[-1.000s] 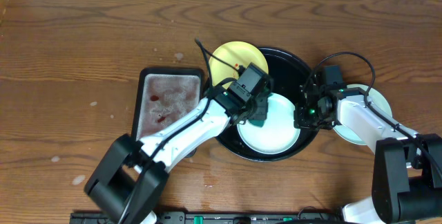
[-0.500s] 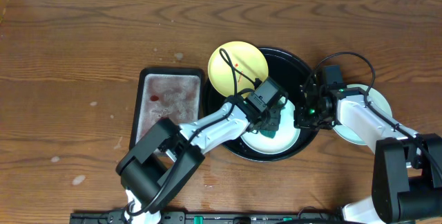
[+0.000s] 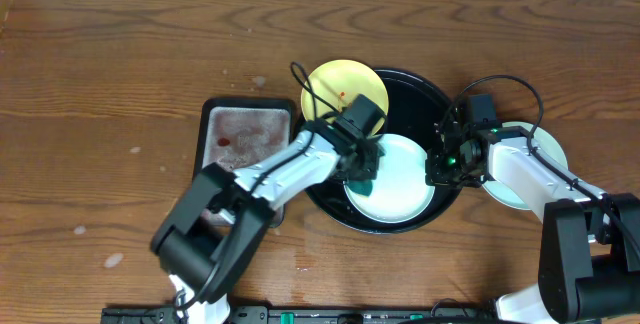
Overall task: Clean dirty plates on tray and stack at the side
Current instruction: 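Scrub the pale green plate with the sponge while the right gripper holds its rim, then return the sponge to the soapy tray with the left gripper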
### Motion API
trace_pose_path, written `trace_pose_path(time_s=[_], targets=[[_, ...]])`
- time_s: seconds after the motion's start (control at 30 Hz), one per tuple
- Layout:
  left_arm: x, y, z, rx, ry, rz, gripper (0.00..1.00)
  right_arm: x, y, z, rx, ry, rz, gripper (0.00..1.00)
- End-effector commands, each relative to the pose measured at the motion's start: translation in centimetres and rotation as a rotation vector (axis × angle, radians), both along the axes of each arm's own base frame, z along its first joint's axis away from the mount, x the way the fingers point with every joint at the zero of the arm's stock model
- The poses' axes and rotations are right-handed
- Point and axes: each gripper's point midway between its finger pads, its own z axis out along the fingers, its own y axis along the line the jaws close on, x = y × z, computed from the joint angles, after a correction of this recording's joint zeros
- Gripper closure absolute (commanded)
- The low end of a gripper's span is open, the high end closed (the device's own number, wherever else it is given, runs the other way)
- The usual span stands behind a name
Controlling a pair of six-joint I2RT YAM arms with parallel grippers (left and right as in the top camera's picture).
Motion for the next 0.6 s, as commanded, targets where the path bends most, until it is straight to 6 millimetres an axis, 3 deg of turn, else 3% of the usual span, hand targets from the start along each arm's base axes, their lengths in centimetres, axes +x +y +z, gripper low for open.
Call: trace_pose_path(time_s=[0.0, 0.17, 0.3, 0.57], targets=[[0.2, 0.0, 4.4, -0.098, -0.062, -0.062, 0.92, -1.2, -0.9, -2.2, -0.068, 0.063, -0.011, 0.99], [0.2, 2.0, 9.3, -0.122, -0.148, -0.077, 0.92, -0.8, -0.3, -1.9, -0.035, 0.037, 0.026, 0.99], [0.6, 5.0, 11.7, -0.116, -0.183, -0.044, 0.92, 0.0, -0.1, -0.9, -0.029, -0.003, 0.032, 0.99], [2.8, 14.0, 11.5, 0.013, -0.175, 0.093, 0.84, 2.1, -0.6, 4.1, -0.049, -0.187, 0.020, 0.99]])
